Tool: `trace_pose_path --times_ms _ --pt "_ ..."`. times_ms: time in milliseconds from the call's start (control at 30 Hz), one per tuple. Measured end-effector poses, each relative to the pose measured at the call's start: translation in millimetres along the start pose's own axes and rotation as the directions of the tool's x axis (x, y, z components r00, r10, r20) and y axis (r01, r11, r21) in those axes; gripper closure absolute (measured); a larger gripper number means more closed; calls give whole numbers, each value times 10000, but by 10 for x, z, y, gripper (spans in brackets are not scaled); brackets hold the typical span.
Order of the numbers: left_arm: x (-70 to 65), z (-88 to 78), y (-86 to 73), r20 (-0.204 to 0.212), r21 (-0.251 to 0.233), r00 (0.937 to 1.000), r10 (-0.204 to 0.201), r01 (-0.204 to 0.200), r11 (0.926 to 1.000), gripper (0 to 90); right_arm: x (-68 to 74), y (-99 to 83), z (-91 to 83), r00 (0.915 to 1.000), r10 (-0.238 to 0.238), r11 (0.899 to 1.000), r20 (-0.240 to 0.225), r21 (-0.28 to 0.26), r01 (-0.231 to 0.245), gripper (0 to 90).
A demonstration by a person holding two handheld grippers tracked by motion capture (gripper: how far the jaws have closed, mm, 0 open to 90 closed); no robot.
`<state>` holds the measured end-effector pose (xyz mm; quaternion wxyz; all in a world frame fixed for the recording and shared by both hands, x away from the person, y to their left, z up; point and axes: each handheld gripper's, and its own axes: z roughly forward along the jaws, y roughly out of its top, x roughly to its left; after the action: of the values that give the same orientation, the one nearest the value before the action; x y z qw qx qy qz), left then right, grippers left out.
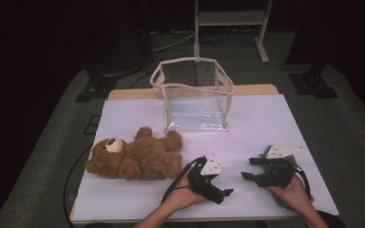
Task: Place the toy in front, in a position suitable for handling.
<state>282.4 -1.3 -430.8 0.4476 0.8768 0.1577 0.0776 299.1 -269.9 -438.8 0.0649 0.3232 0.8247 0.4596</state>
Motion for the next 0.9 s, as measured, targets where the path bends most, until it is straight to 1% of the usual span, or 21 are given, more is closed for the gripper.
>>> trace_pose_path --times_ms 67,167,267,467,667,833,900 --pt "8 6 -3 28 22 10000 -83 83 10000 73 -3 -1 5 10000 4 10000 -26 29 -4 282" --pt "7 6 9 92 44 9999 -57 57 10000 74 -3 -2 13 10000 -3 10000 -48 64 3 282" --pt "-16 -15 44 242 2 9997 -11 11 10000 74 -10 0 26 10000 -1 10000 -68 70 2 282" --pt "-104 -113 159 514 -217 9980 374 -364 9991 74 -5 1 40 9999 48 9999 -100 108 -47 282" --pt "-169 -278 279 692 -419 9938 870 -842 9956 73 9 4 50 10000 24 9999 -88 126 -23 282" --pt "-173 -451 374 651 -610 9897 1273 -1233 9905 74 20 6 63 9999 -24 9998 -98 191 25 282" --pt "-161 -517 404 559 -713 9898 1313 -1272 9893 73 21 6 64 9999 -60 9998 -105 208 62 282"
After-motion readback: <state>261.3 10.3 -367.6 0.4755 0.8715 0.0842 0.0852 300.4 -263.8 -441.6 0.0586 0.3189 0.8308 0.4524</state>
